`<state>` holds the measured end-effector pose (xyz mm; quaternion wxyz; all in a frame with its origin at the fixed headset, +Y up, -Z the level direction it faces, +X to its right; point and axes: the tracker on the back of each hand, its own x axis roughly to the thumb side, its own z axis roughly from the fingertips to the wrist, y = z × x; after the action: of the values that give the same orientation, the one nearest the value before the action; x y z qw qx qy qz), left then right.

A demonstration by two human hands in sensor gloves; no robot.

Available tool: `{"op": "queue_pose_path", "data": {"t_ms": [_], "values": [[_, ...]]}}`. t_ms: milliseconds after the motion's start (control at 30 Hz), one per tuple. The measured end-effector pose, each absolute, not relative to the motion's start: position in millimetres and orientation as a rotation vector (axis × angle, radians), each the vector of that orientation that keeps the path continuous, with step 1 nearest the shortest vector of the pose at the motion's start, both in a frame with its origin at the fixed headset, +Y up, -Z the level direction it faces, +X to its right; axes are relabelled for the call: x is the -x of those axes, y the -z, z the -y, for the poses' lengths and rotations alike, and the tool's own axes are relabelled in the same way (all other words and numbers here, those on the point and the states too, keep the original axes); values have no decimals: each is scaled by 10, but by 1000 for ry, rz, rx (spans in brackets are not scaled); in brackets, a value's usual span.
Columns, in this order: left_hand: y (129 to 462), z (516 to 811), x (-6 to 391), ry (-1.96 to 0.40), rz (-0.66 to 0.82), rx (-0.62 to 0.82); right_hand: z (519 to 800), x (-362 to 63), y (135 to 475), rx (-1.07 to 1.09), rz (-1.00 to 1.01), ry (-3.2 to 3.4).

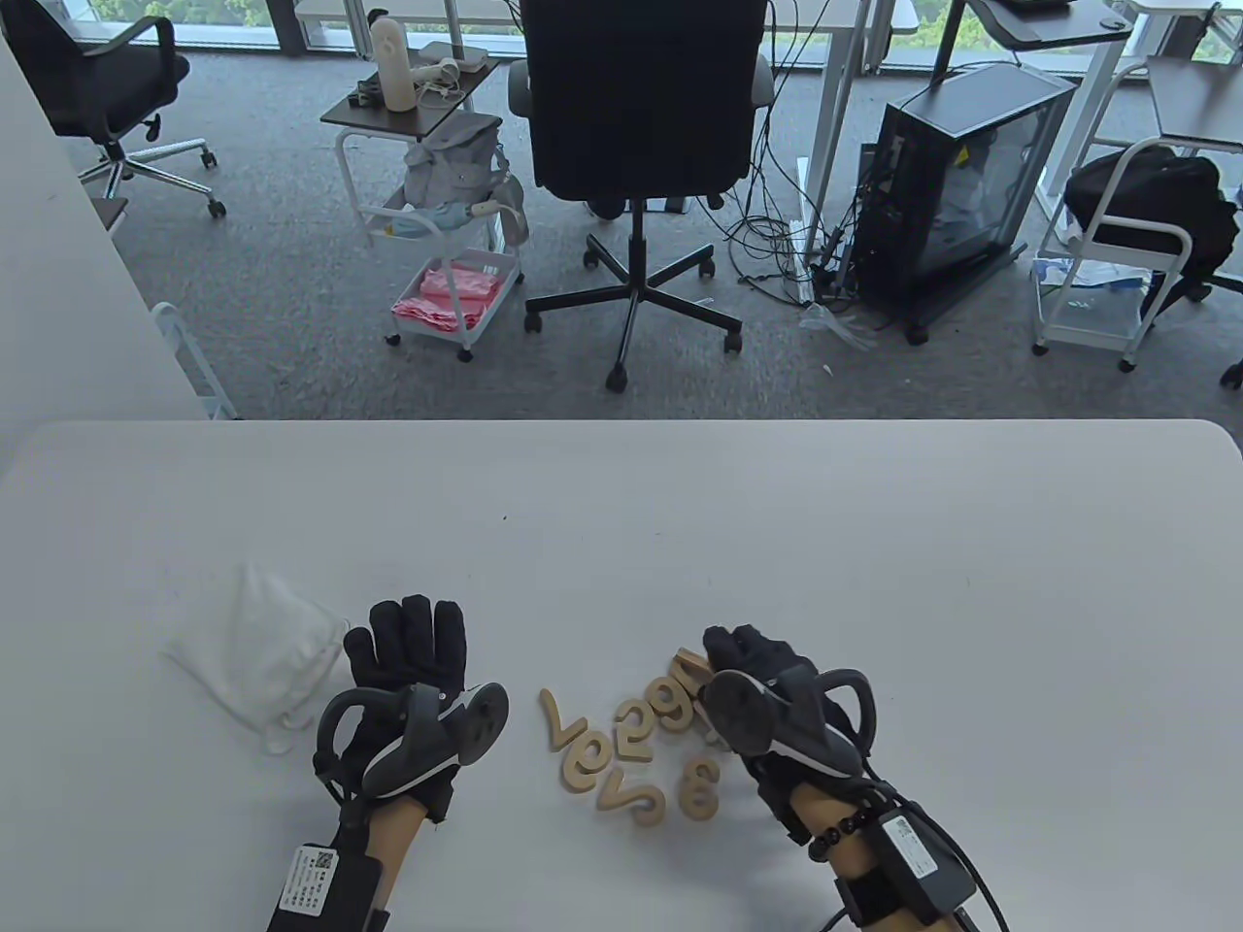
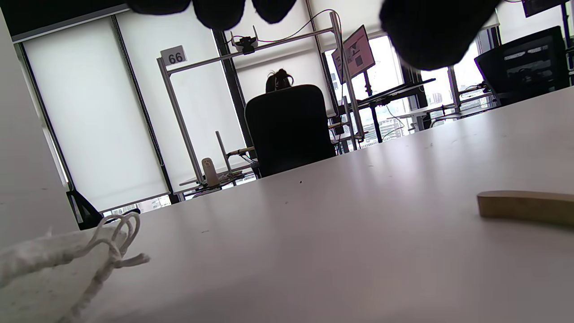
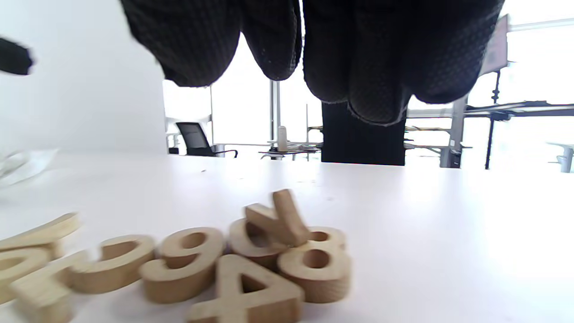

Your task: Empty bag and arrange number blocks in order

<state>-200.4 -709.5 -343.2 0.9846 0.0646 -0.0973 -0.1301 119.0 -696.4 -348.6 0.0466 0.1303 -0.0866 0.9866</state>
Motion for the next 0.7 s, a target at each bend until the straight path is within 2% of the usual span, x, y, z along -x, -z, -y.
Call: {"op": "queue_pose_path", "data": {"t_ms": [100,200,333,533,700], "values": [[3428,7094,2003,264,196,-128,7041,-1410,3566,-290,235,-2964],[3431,7092,2004,263,193,-129,7134,-1435,3644,-286,184,-2974],[3436,7100,1997,266,193,-122,7196,-1275,3793,-325,186,-3014],[3438,7100,1998,264,193,-119,7357,-903,4019,-439,76,-3159],[3446,7098,2001,259,195,-120,7456,-771,4109,-458,4,-3216]]}}
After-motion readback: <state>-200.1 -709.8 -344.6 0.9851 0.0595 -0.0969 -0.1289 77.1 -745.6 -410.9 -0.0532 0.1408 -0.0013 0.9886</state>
